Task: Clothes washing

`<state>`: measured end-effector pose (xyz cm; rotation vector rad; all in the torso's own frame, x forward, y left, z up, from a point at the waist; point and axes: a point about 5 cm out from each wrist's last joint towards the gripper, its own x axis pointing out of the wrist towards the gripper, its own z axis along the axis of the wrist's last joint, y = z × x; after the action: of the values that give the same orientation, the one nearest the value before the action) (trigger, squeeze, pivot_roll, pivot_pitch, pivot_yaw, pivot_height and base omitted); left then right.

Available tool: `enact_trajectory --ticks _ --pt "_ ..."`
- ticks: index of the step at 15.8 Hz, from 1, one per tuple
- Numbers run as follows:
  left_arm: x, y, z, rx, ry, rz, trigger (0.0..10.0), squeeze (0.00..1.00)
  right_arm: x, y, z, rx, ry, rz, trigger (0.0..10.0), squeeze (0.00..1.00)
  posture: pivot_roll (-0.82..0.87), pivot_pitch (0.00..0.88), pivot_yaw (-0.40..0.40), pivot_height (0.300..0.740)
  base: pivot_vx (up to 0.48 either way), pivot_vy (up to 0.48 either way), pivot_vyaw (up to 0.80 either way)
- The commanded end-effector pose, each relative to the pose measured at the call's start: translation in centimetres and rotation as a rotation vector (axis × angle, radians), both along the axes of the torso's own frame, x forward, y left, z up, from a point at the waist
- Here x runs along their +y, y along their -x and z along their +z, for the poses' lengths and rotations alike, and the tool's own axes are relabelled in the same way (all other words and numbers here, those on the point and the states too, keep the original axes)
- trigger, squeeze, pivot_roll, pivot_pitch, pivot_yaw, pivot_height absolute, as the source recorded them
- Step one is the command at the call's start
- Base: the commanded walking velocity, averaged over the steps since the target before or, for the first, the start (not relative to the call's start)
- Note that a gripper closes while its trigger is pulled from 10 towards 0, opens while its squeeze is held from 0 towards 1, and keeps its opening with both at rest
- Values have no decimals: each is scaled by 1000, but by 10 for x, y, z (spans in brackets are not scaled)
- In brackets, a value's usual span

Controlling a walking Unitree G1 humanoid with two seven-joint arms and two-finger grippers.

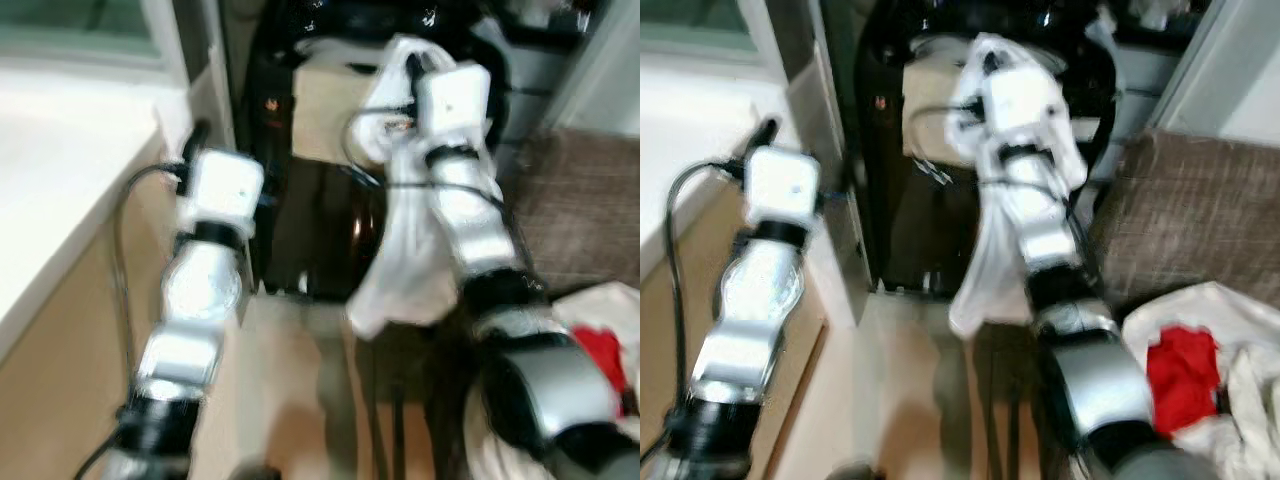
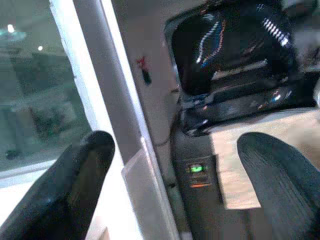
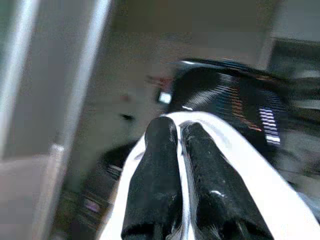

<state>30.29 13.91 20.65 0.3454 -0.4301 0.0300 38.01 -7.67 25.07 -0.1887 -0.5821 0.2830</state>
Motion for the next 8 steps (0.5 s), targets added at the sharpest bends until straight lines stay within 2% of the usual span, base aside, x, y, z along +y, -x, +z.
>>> enact_trajectory --ticks 1,4,6,8 --pt "-13 0 6 -27 8 -45 10000 0 -12 -2 1 1 -24 -12 0 0 71 25 -43 740 480 0 0" --pt "-12 2 8 -41 13 -44 10000 0 -6 0 -4 20 -24 14 0 0 78 25 -47 740 480 0 0" --pt "-13 3 8 -46 0 -61 10000 0 -6 -2 -1 16 -26 19 0 0 81 22 -49 740 480 0 0" --pt "-15 3 9 -49 -5 -76 10000 0 -9 -5 -7 62 -54 8 0 0 84 22 -52 740 480 0 0"
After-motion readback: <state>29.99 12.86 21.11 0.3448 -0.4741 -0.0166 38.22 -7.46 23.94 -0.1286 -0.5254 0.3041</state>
